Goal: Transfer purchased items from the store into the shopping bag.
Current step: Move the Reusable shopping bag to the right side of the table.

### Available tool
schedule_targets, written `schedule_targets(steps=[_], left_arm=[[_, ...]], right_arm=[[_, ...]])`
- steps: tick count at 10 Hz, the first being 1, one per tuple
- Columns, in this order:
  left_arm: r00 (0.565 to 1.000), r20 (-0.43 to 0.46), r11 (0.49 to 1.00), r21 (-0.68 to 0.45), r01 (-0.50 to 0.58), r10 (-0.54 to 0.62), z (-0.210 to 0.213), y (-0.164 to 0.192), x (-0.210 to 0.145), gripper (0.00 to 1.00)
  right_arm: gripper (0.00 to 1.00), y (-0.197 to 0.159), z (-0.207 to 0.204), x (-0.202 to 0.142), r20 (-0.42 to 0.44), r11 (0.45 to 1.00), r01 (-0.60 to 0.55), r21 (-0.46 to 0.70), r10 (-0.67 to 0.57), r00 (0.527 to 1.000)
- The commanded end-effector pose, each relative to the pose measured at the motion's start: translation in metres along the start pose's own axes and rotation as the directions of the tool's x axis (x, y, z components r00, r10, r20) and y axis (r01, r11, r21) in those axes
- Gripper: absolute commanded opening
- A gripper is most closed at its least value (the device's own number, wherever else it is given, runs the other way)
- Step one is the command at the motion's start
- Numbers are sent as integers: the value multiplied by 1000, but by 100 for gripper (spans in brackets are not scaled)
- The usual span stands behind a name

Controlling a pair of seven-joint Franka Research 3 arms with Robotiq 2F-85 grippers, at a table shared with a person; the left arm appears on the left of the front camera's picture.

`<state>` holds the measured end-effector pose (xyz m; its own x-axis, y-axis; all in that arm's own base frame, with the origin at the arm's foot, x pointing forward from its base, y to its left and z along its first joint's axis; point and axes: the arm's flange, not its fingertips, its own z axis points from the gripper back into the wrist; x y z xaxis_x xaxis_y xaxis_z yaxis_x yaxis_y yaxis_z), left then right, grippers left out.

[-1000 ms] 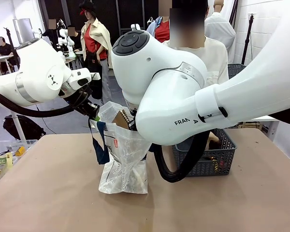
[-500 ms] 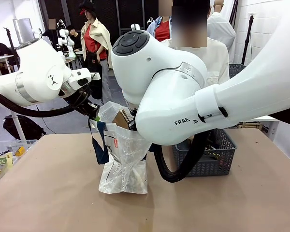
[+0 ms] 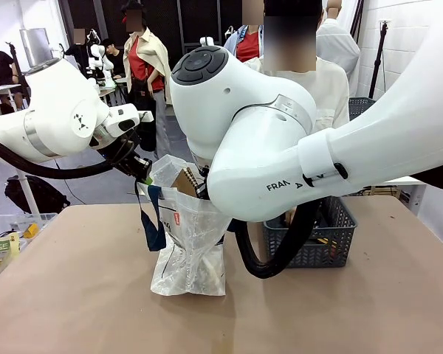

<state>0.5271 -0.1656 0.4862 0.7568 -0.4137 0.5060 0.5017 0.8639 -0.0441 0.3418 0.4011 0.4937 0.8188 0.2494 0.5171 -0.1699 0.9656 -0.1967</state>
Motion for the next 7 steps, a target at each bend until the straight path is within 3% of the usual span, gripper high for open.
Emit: schedule_targets(steps=[1, 7], left_arm=[[1000, 3, 1000, 1, -3, 3, 2, 1, 0, 0], [1000, 3, 1000, 1, -3, 3, 2, 1, 0, 0]], right_arm=[[0, -1, -1, -1, 6, 1000, -2, -9, 2, 1000], [0, -1, -1, -1, 6, 1000, -2, -9, 2, 1000]])
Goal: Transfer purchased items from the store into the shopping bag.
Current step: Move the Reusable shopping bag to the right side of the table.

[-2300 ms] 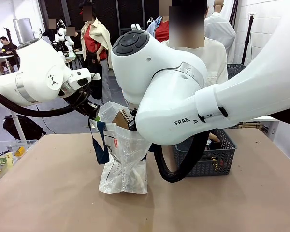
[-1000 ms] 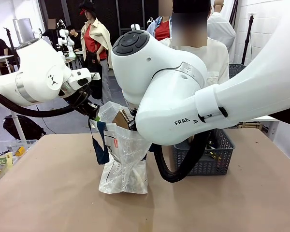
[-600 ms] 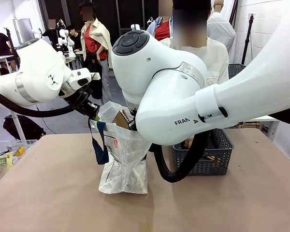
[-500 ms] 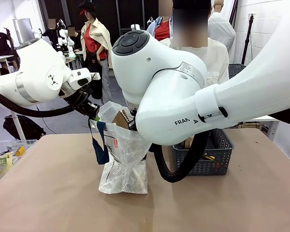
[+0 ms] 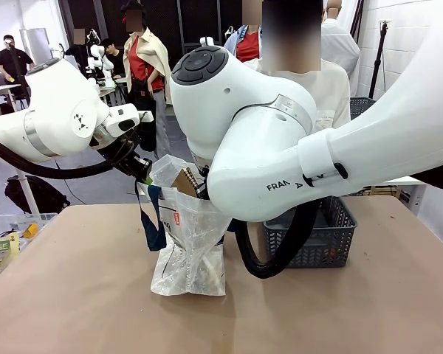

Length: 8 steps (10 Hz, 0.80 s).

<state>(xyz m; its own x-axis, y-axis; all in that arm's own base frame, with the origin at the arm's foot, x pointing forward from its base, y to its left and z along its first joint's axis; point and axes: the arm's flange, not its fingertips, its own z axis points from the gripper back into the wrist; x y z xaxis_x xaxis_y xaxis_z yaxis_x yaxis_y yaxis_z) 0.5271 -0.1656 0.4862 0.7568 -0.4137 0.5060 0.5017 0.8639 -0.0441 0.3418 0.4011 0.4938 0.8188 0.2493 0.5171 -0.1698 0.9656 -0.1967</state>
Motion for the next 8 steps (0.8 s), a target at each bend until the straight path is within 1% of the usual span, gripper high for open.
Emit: schedule_targets(steps=[1, 8], left_arm=[[1000, 3, 1000, 1, -3, 3, 2, 1, 0, 0], [1000, 3, 1000, 1, -3, 3, 2, 1, 0, 0]], right_arm=[[0, -1, -1, -1, 6, 1000, -2, -8, 2, 1000], [0, -1, -1, -1, 6, 1000, -2, -8, 2, 1000]])
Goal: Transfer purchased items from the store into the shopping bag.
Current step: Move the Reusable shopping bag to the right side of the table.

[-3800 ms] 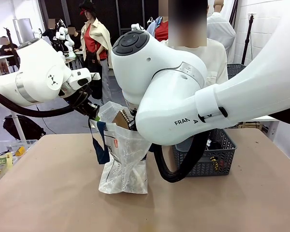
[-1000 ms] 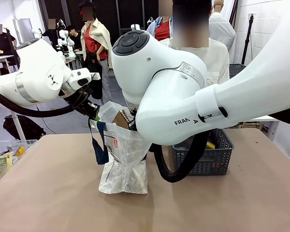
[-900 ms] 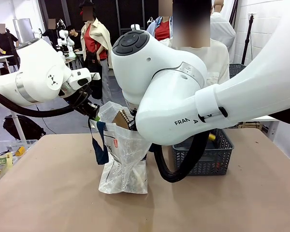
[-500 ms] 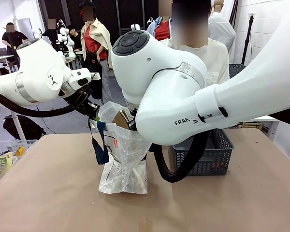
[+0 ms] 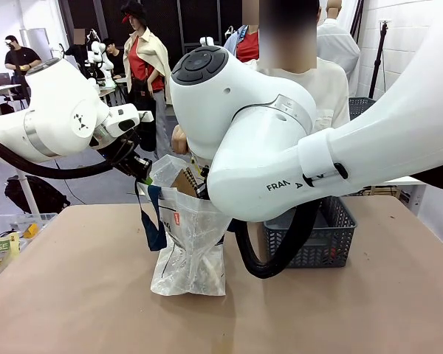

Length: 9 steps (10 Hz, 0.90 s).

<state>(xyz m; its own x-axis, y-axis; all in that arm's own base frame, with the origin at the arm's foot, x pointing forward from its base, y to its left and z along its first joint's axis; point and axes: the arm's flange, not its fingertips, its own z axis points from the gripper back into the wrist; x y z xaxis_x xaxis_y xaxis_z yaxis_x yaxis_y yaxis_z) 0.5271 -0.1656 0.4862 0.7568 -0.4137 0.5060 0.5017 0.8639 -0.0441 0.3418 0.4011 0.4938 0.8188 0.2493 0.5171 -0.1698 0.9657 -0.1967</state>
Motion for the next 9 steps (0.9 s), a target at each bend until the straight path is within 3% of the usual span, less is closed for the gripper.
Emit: schedule_targets(steps=[1, 9], left_arm=[[1000, 3, 1000, 1, -3, 3, 2, 1, 0, 0], [1000, 3, 1000, 1, -3, 3, 2, 1, 0, 0]], right_arm=[[0, -1, -1, -1, 6, 1000, -2, -9, 2, 1000], [0, -1, -1, -1, 6, 1000, -2, -9, 2, 1000]])
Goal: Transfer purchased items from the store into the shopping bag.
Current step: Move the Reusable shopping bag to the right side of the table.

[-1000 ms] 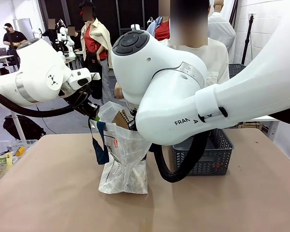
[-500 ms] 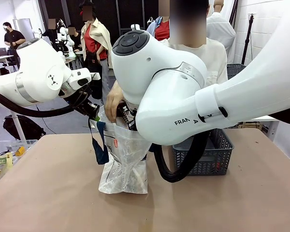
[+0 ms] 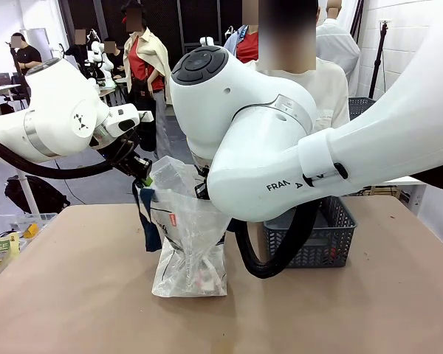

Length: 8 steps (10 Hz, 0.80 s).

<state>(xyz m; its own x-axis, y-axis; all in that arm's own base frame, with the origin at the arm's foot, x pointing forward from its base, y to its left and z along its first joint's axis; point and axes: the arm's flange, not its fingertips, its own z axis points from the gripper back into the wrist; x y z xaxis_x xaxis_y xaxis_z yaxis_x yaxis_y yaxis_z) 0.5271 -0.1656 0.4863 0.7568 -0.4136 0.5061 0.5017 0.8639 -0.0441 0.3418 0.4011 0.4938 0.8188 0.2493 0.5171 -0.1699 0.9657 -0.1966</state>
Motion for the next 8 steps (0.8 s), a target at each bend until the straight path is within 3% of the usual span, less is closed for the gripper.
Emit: schedule_targets(steps=[1, 8], left_arm=[[1000, 3, 1000, 1, -3, 3, 2, 1, 0, 0], [1000, 3, 1000, 1, -3, 3, 2, 1, 0, 0]], right_arm=[[0, -1, -1, -1, 6, 1000, -2, -9, 2, 1000], [0, -1, -1, -1, 6, 1000, -2, -9, 2, 1000]])
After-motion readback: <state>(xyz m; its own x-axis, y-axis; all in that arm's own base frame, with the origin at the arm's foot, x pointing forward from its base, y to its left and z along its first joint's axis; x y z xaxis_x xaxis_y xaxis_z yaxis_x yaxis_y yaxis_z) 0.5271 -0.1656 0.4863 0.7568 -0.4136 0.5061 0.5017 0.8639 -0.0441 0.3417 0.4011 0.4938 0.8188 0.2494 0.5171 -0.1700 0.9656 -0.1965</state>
